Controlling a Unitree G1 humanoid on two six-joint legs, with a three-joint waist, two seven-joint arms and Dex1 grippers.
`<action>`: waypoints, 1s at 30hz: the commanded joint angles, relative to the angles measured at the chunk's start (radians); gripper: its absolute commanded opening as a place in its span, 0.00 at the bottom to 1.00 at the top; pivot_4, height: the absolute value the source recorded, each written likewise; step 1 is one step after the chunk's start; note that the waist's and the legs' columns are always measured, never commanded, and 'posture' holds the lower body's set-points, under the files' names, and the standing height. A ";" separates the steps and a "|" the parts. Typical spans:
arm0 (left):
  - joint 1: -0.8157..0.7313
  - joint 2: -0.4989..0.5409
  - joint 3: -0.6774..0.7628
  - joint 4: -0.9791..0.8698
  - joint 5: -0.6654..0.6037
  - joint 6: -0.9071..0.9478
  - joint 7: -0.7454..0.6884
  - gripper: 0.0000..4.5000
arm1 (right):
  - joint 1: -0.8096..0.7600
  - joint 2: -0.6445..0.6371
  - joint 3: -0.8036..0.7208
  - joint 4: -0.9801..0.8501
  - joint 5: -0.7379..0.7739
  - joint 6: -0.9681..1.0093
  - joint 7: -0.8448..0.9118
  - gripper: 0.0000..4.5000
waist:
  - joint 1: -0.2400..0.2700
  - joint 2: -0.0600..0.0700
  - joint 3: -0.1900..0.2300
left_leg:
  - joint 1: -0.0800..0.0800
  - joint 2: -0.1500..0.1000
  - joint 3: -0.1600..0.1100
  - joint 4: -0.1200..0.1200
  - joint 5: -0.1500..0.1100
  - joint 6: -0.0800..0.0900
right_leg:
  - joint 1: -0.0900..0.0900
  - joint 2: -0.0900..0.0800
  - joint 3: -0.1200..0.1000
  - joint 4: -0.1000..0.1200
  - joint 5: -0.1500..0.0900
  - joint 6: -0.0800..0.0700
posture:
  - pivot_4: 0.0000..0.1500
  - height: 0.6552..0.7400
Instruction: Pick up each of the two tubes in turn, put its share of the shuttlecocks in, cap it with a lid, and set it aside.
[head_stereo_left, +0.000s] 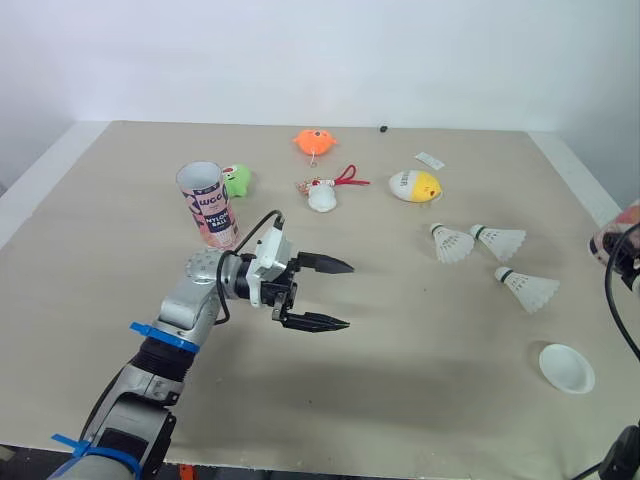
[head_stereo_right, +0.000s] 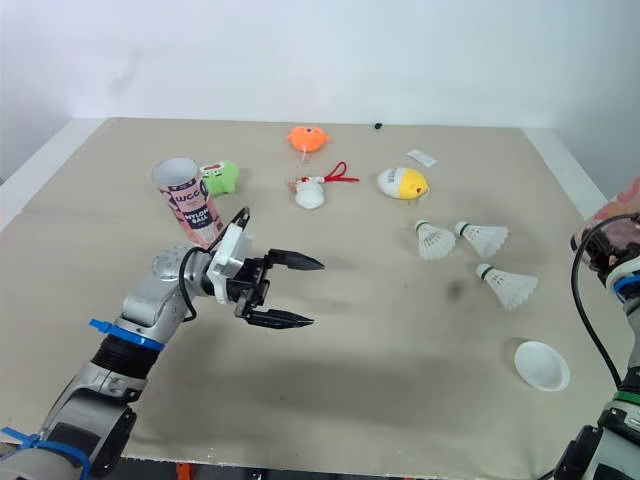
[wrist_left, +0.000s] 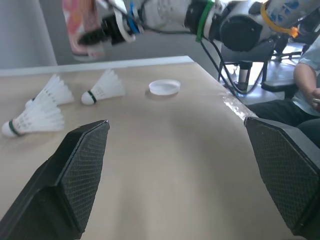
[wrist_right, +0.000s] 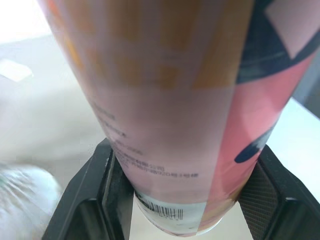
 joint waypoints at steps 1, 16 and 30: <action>-0.052 -0.043 0.028 0.018 0.001 -0.024 0.041 1.00 | 0.033 0.004 -0.010 0.008 -0.024 -0.061 -0.029 0.59 | -0.003 0.000 0.000 | 0.000 0.000 0.000 0.000 0.000 0.000 | 0.000 0.000 0.000 0.000 0.000 0.002 | 1.00 1.00; -0.129 -0.162 0.096 0.151 0.054 -0.099 0.257 1.00 | 0.074 0.086 0.026 -0.004 -0.019 -0.083 -0.059 0.59 | -0.019 0.001 0.000 | 0.005 -0.001 0.008 0.000 0.000 0.000 | 0.002 0.001 0.012 -0.001 0.002 0.012 | 1.00 1.00; -0.105 -0.160 0.082 0.139 0.064 -0.084 0.240 1.00 | 0.071 0.069 0.031 -0.060 0.059 0.046 0.011 0.99 | -0.020 0.001 0.000 | 0.007 0.000 0.013 0.000 0.000 0.000 | 0.001 0.002 0.018 -0.002 0.003 0.013 | 1.00 1.00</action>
